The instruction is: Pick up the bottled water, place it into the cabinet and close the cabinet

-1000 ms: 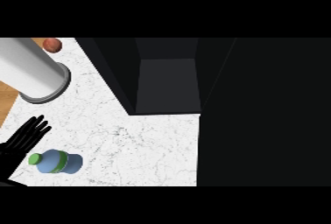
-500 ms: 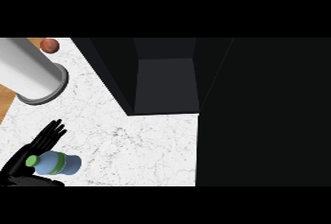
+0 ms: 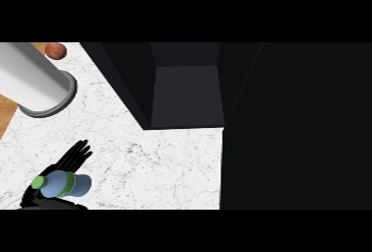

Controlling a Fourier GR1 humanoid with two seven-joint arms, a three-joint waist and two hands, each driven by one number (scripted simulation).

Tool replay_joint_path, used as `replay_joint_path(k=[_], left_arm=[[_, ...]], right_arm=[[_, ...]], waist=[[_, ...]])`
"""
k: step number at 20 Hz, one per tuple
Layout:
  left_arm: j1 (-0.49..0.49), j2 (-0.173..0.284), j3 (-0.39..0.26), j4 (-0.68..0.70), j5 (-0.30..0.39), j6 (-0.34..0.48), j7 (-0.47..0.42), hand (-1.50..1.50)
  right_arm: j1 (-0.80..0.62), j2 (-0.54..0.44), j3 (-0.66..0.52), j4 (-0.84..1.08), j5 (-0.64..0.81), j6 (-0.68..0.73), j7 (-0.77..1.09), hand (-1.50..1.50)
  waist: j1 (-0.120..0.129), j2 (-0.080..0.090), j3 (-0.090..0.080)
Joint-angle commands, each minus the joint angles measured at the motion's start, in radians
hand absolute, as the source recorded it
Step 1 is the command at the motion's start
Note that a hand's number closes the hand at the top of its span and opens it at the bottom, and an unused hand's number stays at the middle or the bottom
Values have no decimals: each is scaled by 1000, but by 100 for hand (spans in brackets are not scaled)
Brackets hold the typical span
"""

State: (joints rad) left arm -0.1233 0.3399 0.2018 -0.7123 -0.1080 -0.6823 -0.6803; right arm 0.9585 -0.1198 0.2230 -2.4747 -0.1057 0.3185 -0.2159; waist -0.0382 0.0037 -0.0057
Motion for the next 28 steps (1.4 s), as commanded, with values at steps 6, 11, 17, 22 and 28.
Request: replay_joint_path(k=[6, 11, 17, 22, 28], left_arm=[[-44, -23, -27, 158, 50, -153, -185, 150], [-75, -58, -47, 187, 79, -149, -176, 150], [-72, -109, -14, 187, 141, -34, -205, 150], [-85, -330, 75, 134, 229, 345, -185, 150], [-135, -337, -6, 118, 314, 390, -167, 150]], right_arm=[[16, 19, 49, -72, 23, -28, 40, -150], [35, 8, 38, -64, 14, -7, -4, -150], [44, -16, -14, -89, -65, 4, 21, -150], [23, 0, -14, -51, -28, -9, -1, -150], [83, -12, -22, -88, -51, 13, -1, -150]], waist=[[13, 3, -1], [2, 0, 0], [18, -1, 2], [28, -5, 4], [20, -6, 5]])
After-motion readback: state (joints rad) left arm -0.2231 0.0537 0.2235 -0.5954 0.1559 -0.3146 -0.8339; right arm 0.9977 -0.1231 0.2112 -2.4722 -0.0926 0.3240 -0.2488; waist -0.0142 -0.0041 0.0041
